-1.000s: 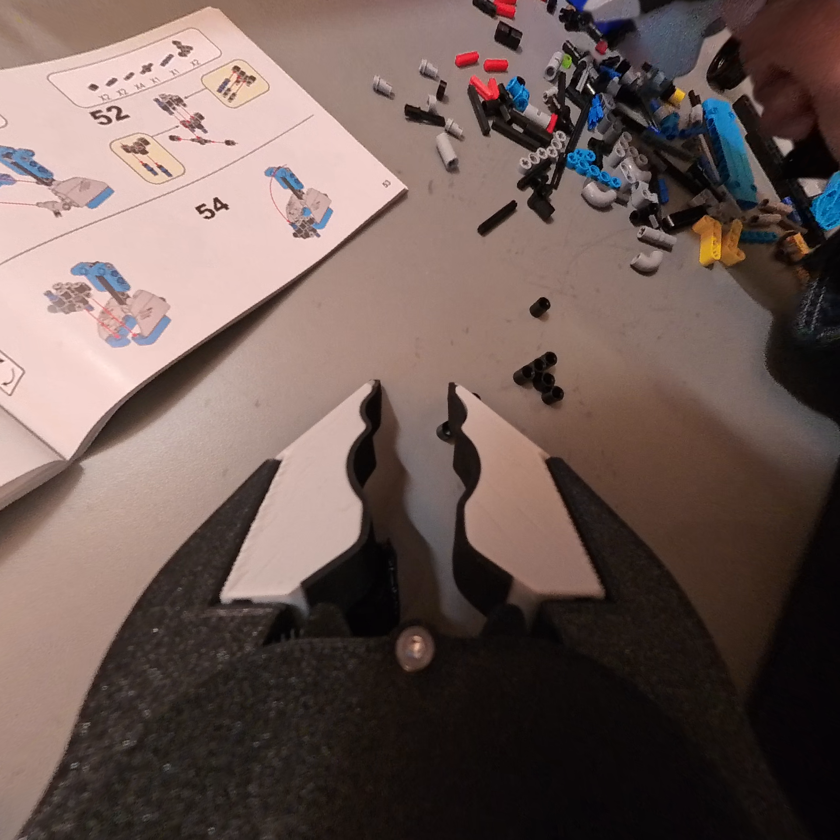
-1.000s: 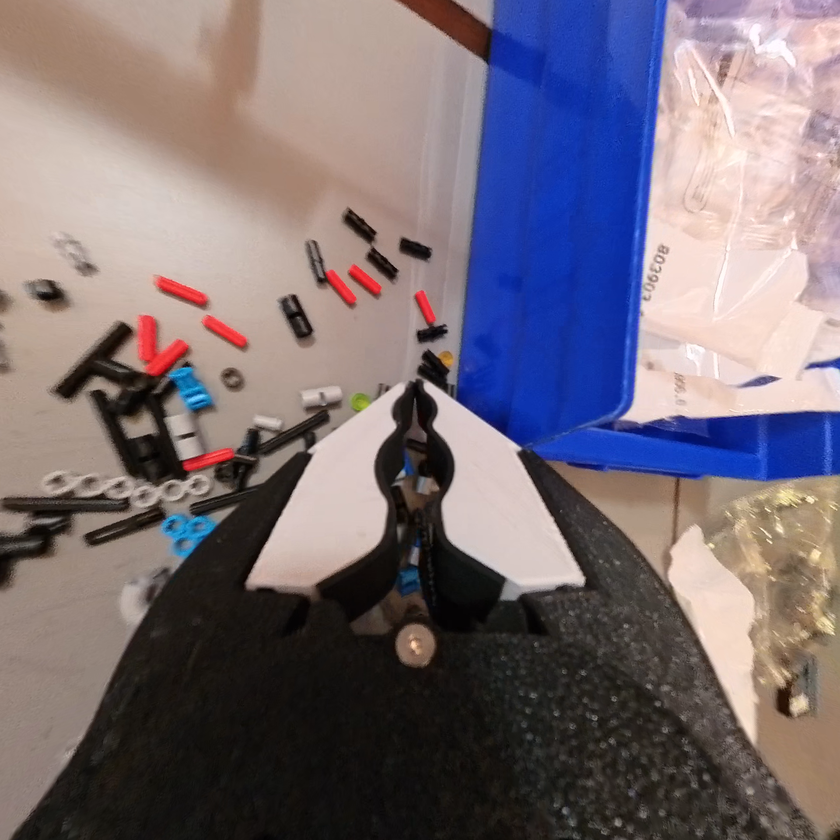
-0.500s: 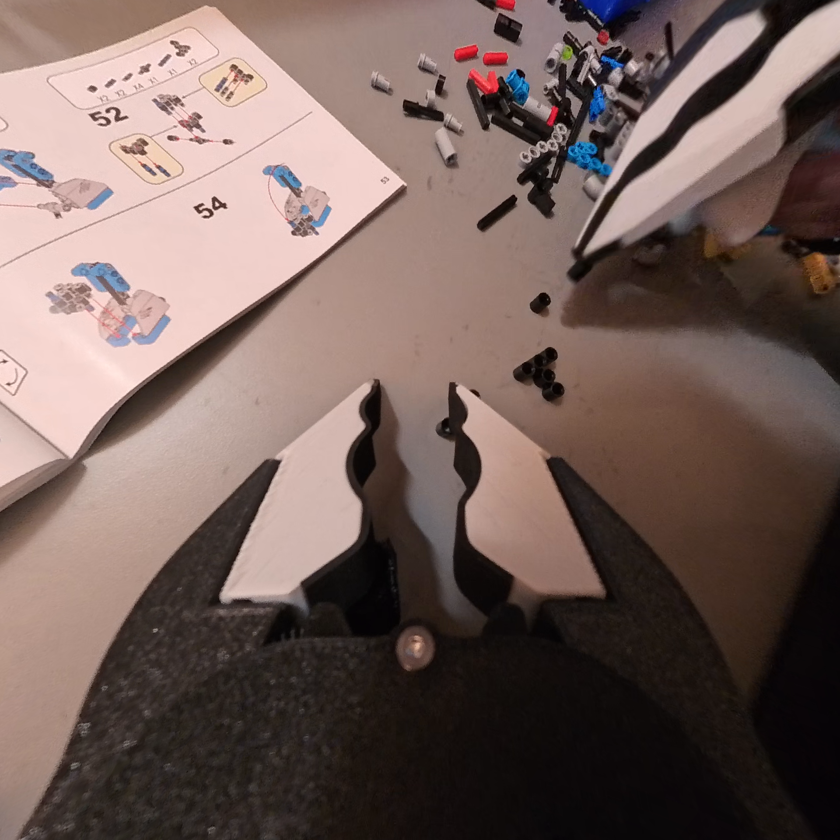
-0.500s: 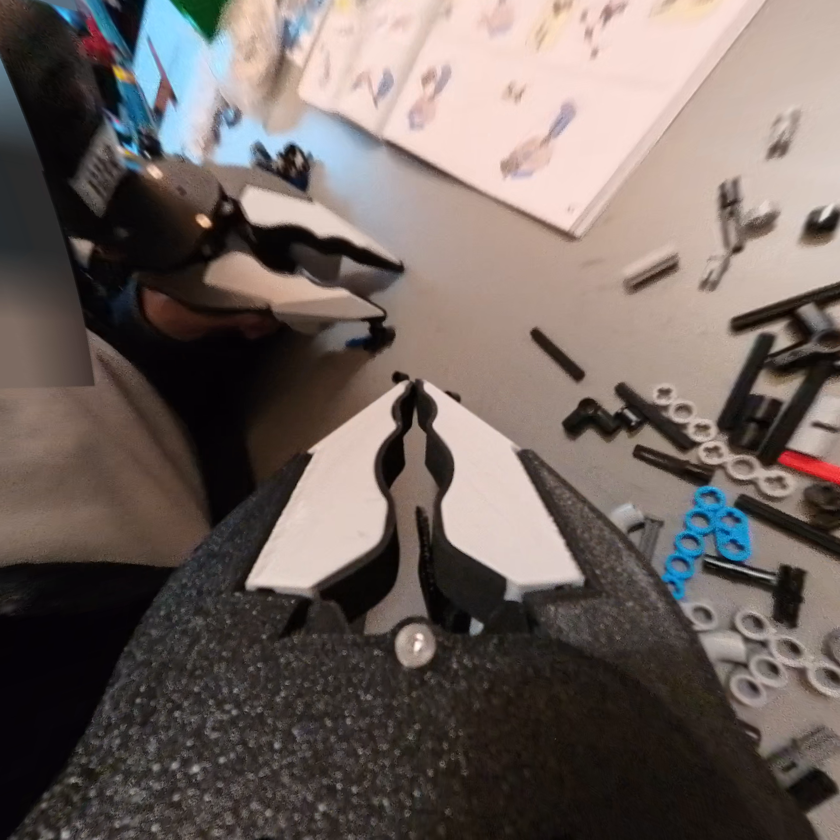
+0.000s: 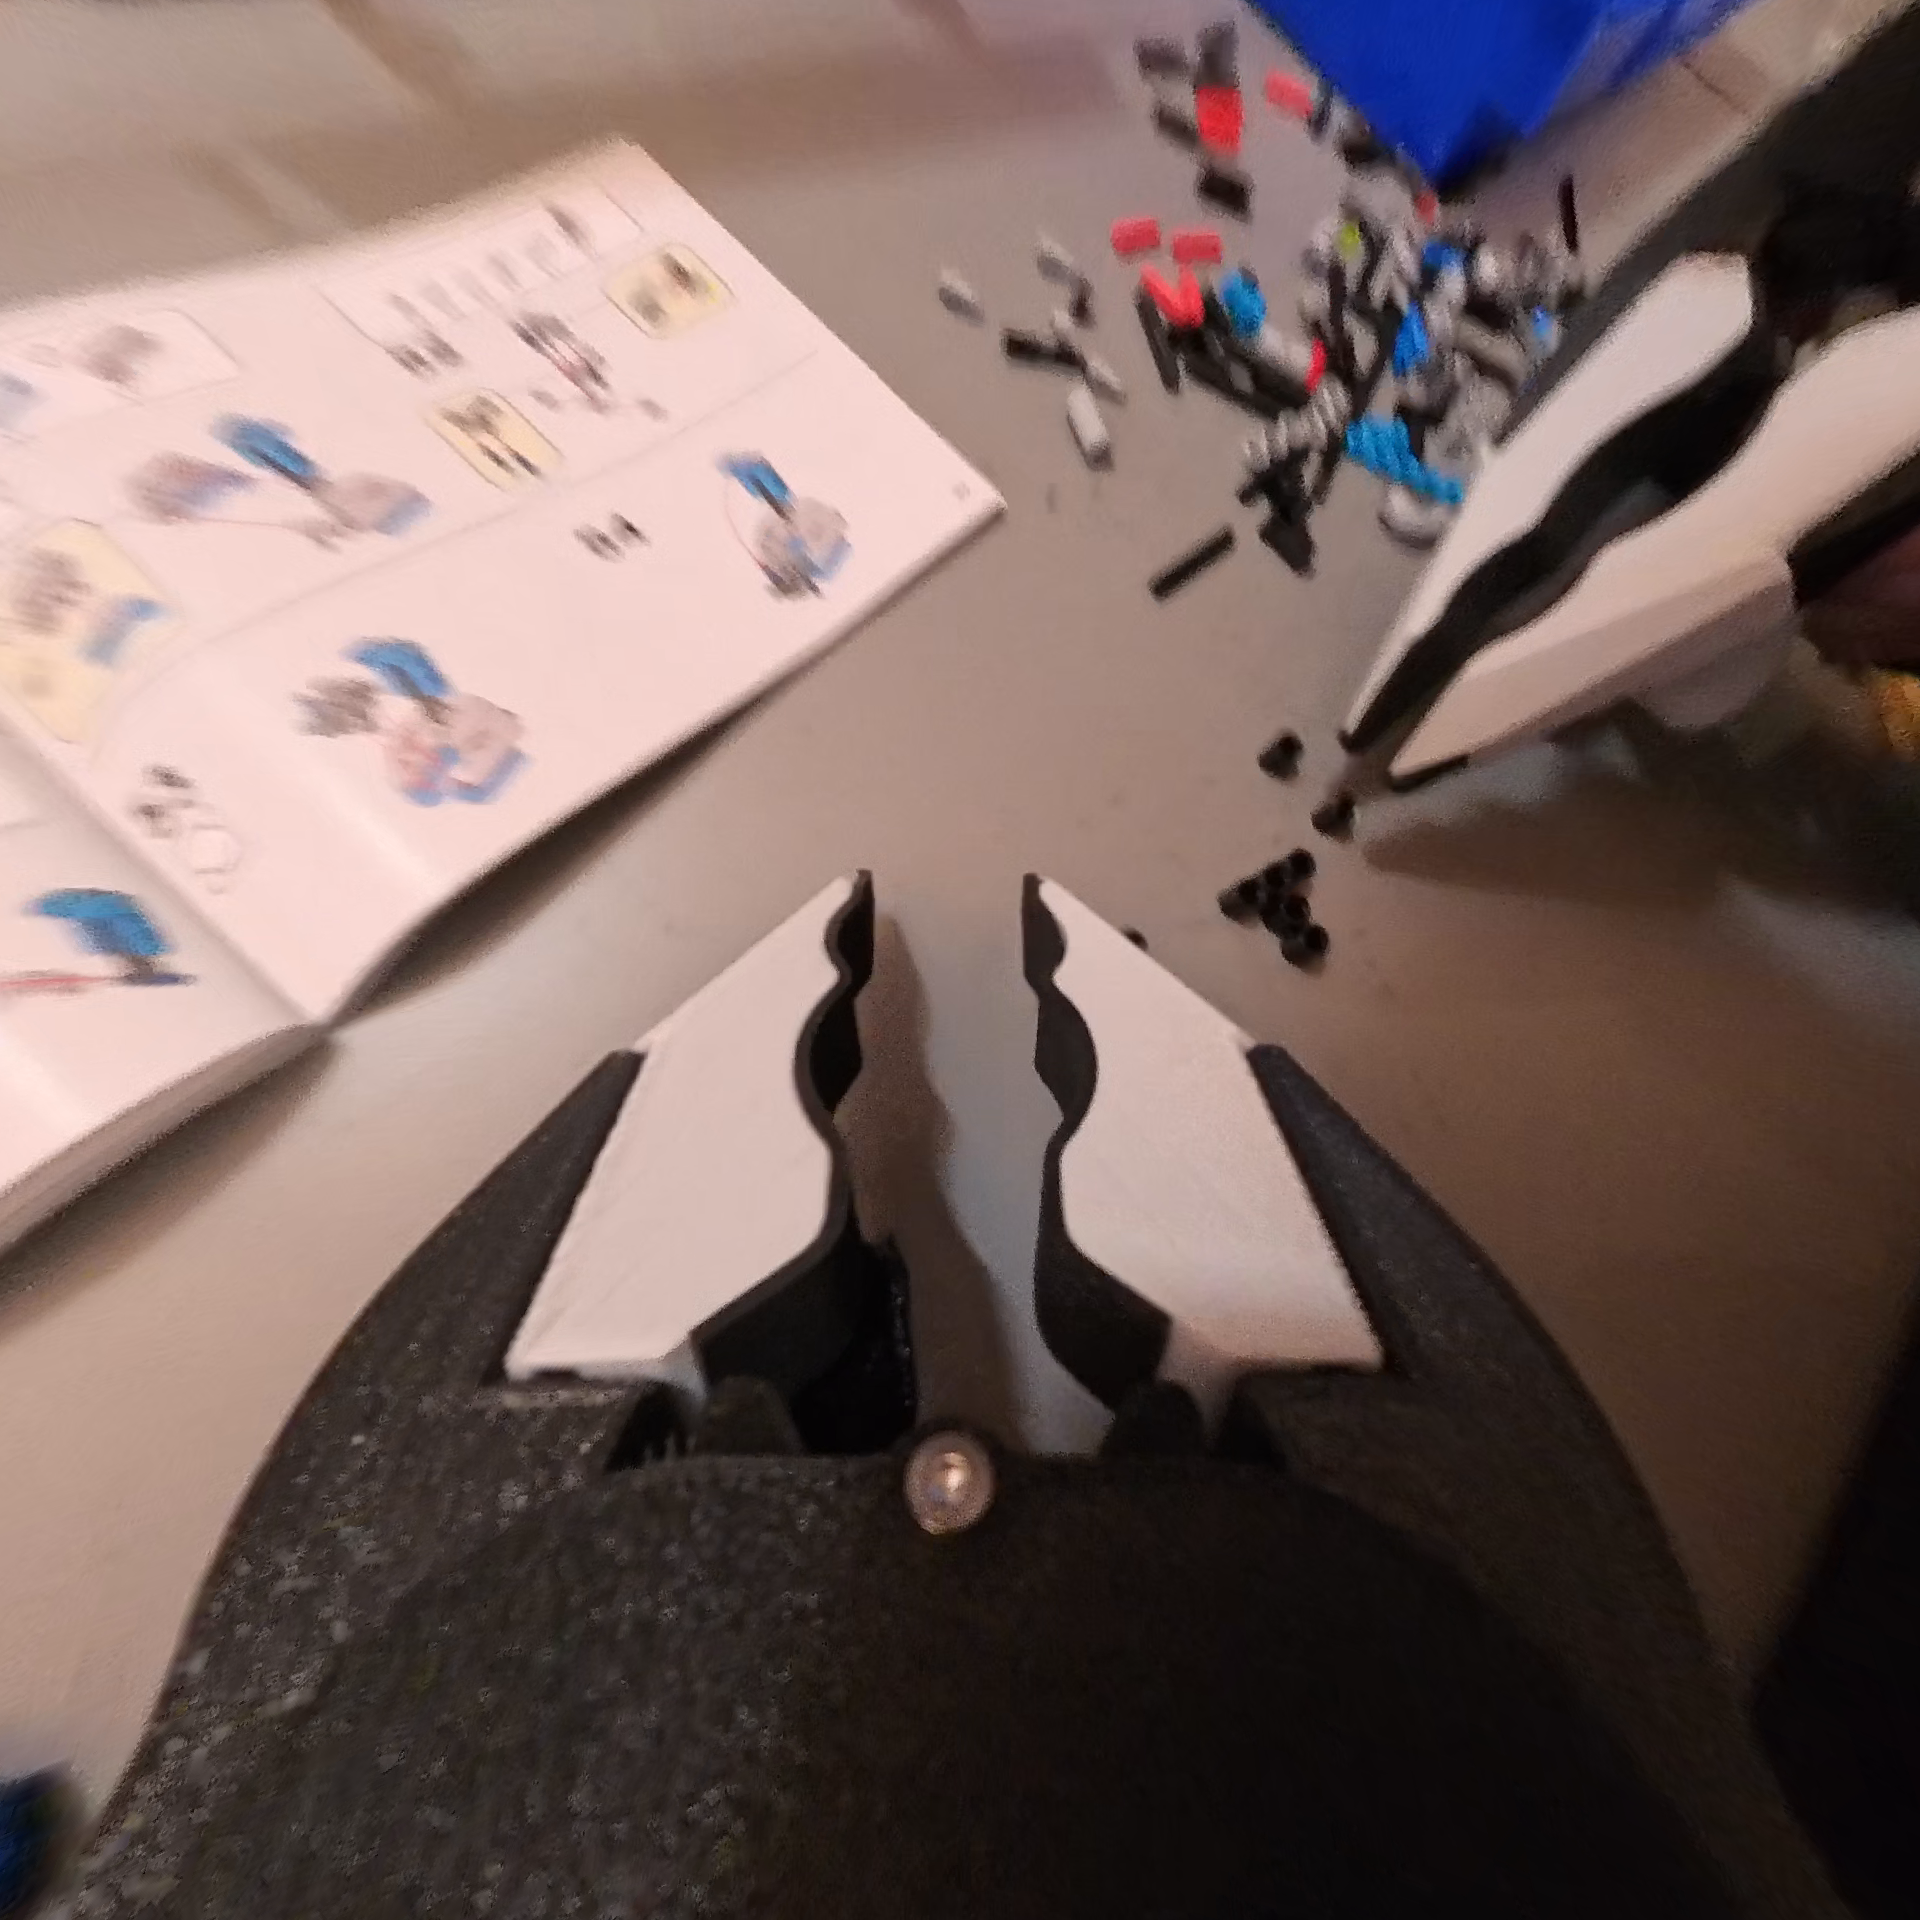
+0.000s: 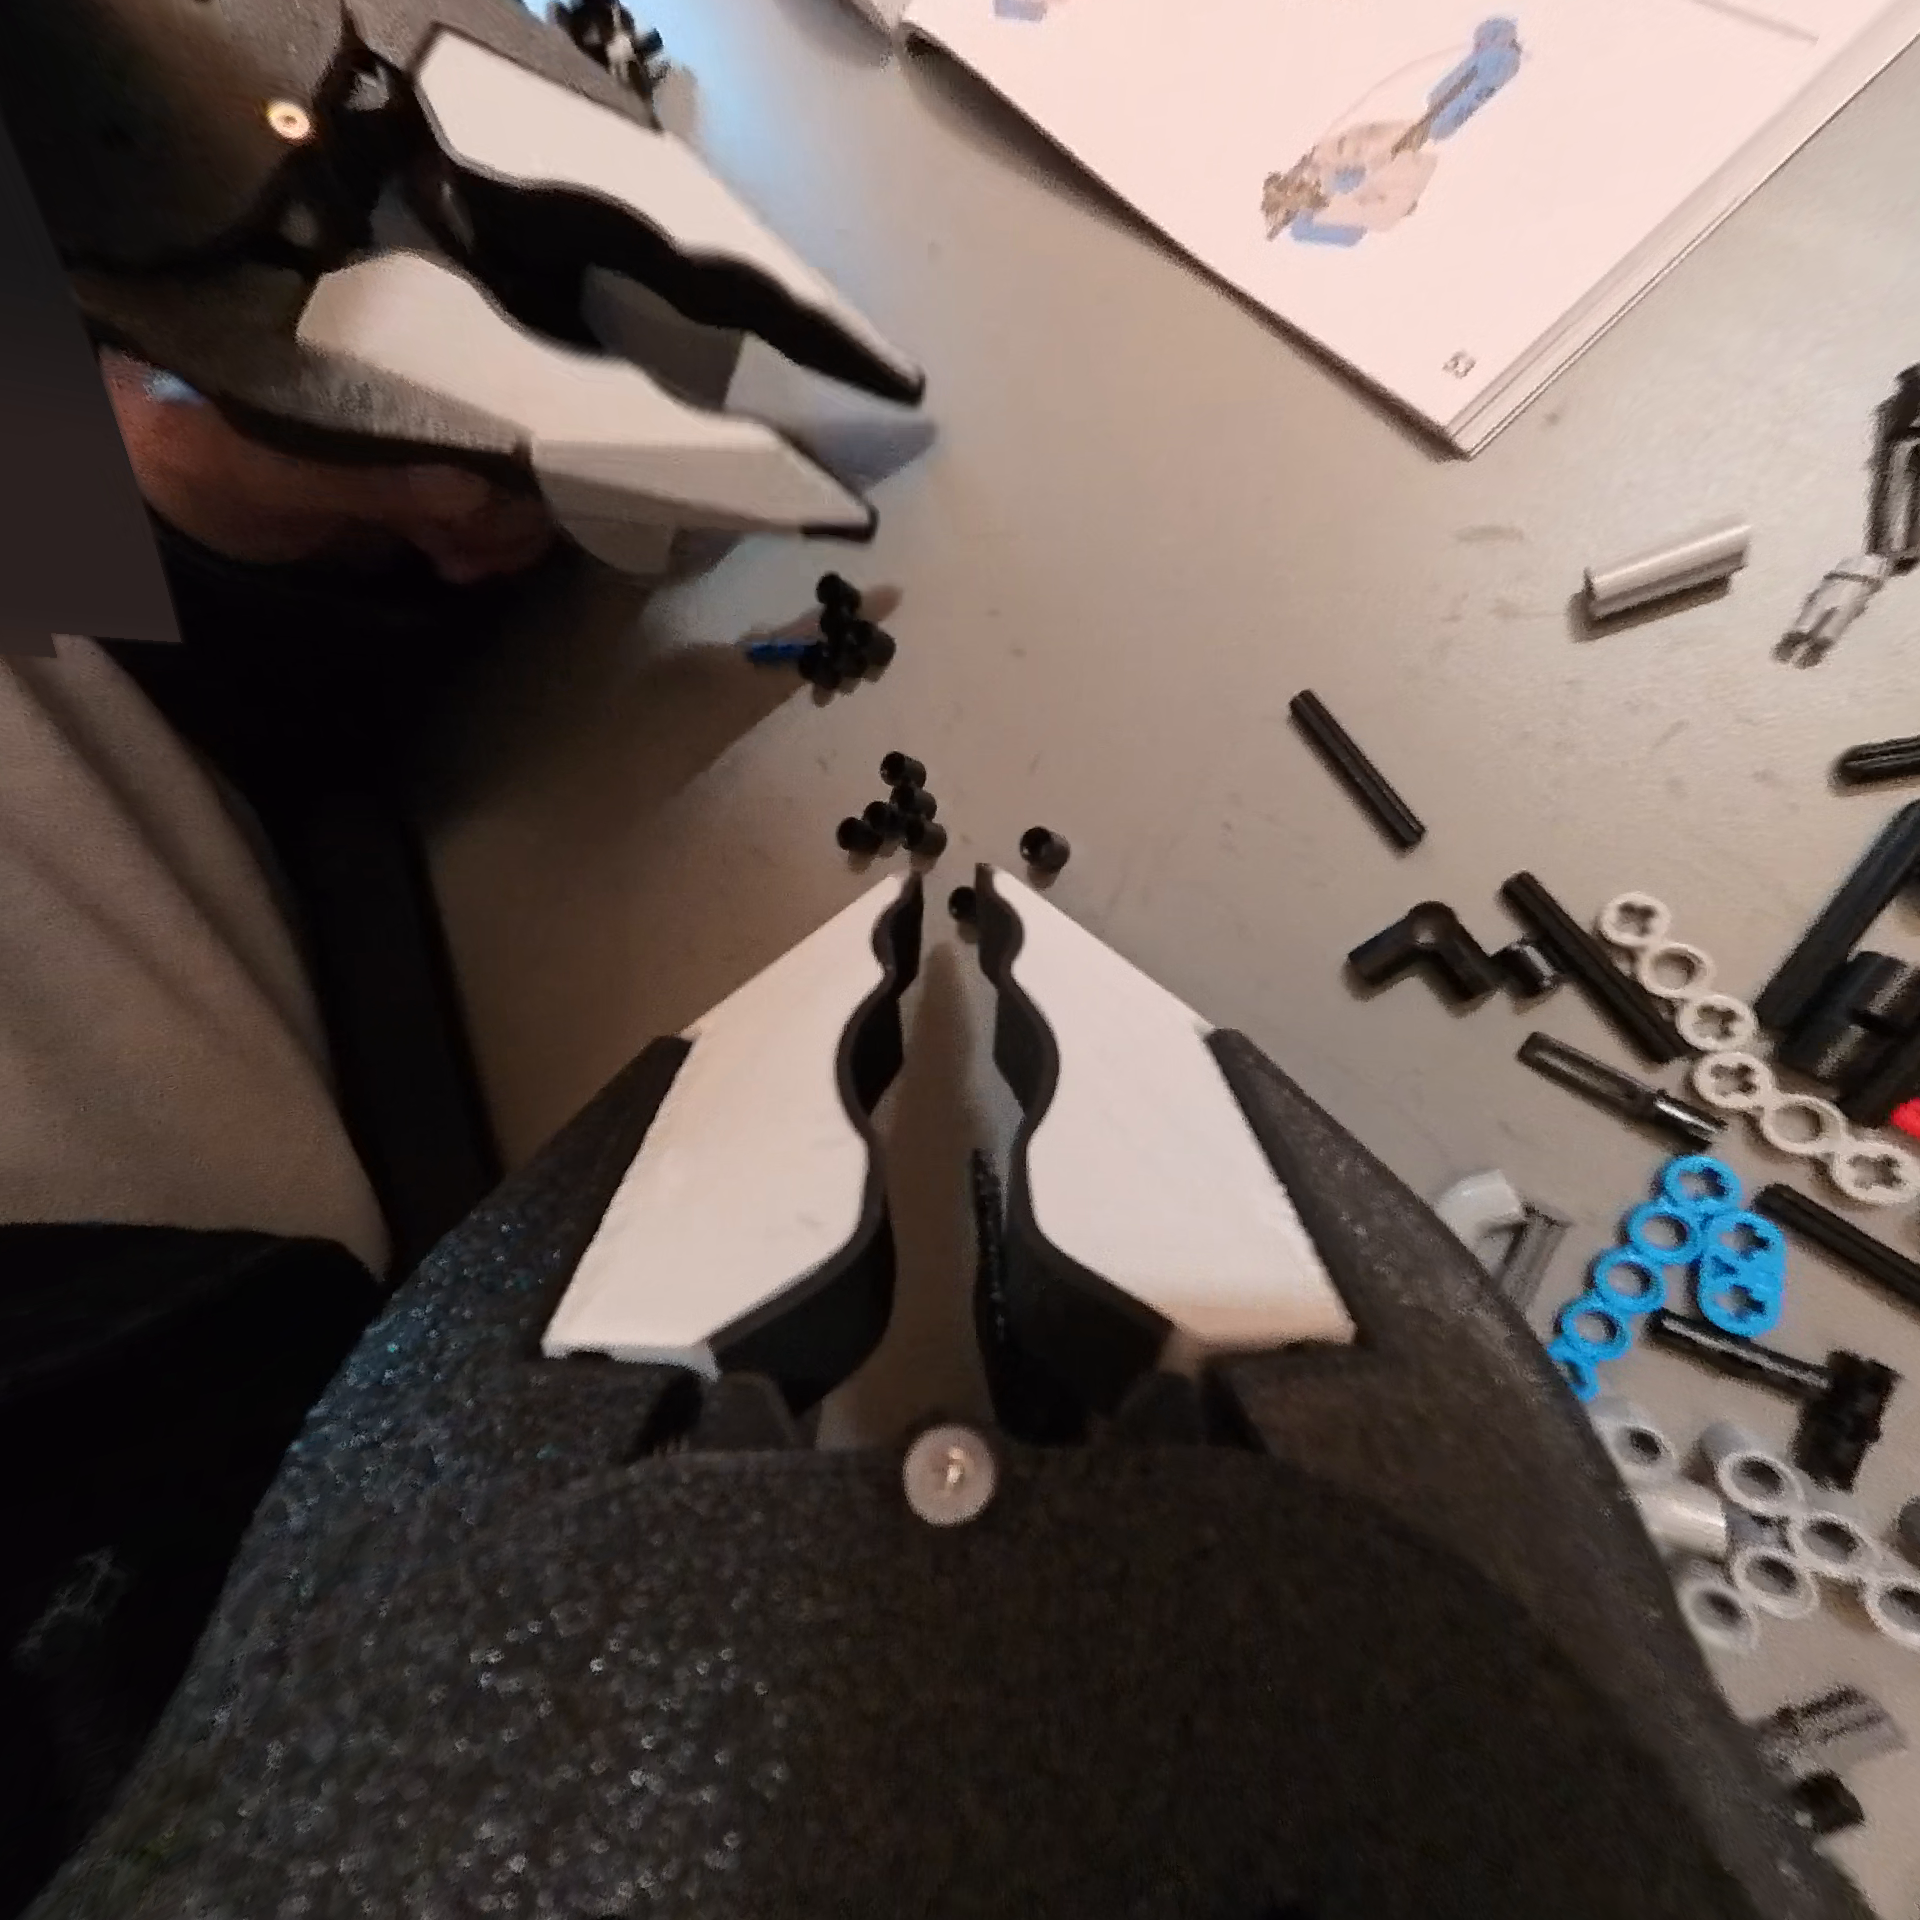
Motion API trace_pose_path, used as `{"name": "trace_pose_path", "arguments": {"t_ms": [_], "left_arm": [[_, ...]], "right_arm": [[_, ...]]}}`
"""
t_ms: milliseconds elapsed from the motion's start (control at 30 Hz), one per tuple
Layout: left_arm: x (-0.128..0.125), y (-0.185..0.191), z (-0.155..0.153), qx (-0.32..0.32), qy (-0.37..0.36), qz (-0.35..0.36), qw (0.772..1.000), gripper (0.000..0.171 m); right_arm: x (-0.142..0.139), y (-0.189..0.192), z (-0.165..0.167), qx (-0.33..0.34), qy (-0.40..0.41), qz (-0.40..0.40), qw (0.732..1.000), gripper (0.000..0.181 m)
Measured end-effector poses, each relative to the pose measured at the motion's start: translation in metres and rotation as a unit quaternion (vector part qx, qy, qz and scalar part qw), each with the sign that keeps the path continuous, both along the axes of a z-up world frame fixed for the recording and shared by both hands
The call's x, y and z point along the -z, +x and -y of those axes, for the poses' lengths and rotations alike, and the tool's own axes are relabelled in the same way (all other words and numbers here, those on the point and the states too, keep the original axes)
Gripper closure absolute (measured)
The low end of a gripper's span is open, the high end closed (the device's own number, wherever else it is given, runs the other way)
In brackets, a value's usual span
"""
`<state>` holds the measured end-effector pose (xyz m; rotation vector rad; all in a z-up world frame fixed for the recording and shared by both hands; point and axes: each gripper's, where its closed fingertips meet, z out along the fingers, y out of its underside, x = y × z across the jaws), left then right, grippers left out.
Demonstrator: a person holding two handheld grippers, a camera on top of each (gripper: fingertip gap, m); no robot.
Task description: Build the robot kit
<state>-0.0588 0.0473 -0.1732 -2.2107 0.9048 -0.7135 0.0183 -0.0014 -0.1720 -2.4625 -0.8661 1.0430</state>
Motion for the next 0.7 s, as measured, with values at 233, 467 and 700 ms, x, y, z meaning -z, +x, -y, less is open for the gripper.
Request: {"name": "trace_pose_path", "arguments": {"t_ms": [233,467,700], "left_arm": [[-0.025,-0.010,-0.017,-0.048,0.019,0.066,0.997,0.144],[0.009,-0.002,0.012,0.021,-0.019,-0.025,0.999,0.155],[0.012,0.003,0.025,0.053,-0.005,-0.049,0.997,0.171]], "right_arm": [[-0.031,0.017,-0.026,0.134,0.107,0.014,0.985,0.173],[-0.015,-0.009,-0.015,0.166,0.186,0.040,0.968,0.173],[-0.031,0.008,-0.019,0.187,0.252,0.024,0.949,0.180]]}}
